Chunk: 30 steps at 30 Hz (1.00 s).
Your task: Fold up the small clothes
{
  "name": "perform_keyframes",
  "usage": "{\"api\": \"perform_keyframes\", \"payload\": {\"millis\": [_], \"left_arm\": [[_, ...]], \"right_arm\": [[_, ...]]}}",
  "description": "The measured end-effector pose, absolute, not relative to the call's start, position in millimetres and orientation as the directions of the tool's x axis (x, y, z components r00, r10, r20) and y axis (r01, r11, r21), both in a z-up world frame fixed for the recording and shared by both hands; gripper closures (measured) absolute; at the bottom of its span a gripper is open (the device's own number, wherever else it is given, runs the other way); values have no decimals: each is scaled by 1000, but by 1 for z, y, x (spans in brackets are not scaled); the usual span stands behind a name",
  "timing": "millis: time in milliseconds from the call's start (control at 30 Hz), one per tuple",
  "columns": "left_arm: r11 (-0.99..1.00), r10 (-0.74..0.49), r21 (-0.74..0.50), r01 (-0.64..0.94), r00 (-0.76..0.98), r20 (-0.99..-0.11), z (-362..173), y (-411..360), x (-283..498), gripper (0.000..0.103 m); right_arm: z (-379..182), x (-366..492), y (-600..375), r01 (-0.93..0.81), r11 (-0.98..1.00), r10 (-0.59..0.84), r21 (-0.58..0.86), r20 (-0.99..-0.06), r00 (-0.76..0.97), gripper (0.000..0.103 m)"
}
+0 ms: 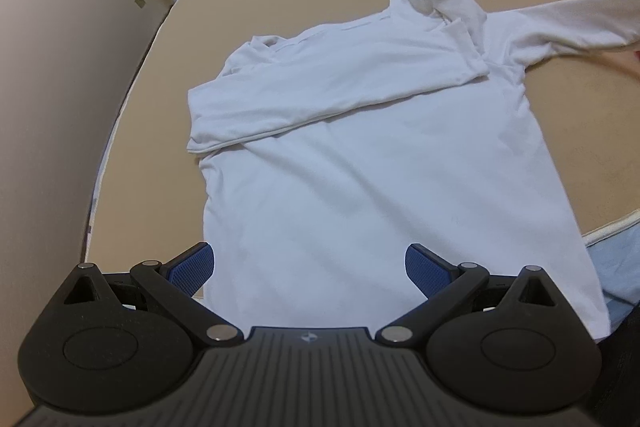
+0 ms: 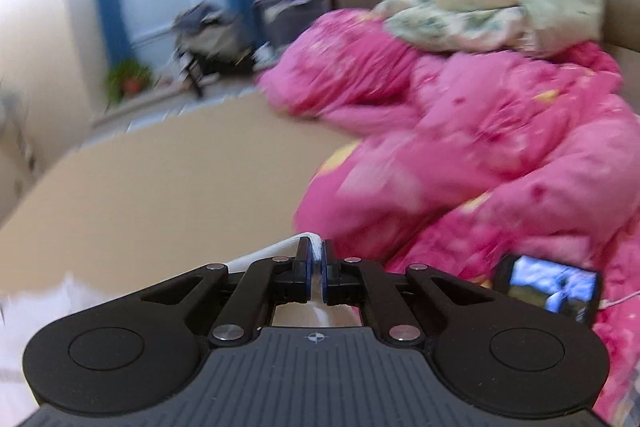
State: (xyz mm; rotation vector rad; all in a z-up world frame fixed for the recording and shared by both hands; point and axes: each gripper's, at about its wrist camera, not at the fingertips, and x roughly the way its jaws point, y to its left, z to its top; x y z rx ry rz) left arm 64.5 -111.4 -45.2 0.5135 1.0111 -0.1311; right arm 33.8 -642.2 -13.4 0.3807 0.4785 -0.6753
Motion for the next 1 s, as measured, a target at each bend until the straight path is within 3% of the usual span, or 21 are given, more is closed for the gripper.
{"api": "perform_keyframes", "payload": {"millis": [167,400,633,833,1000], "left_arm": [[876,142,359,323,538,-831,-44,-102,60,1],[898,155,330,291,493,-856,-49,-87,69,1],[920,145,295,259,475,-868,-55,-63,85,1],[965,85,185,187,445,-892,-61,-13,109,1],[987,95,144,75,455,-886,-60,56,115,1]], "right_arm": [[12,23,-683,761,613,-574,211,-544,613,99],[-34,53,-702,818,563,-499,116,-742,448,99],[-28,80,-667,792,602,-431,105,-792,433,99],[51,167,-548,554,796,-205,243,-753,625,99],[100,281,-370,253,903,51,348,-671,739,99]]}}
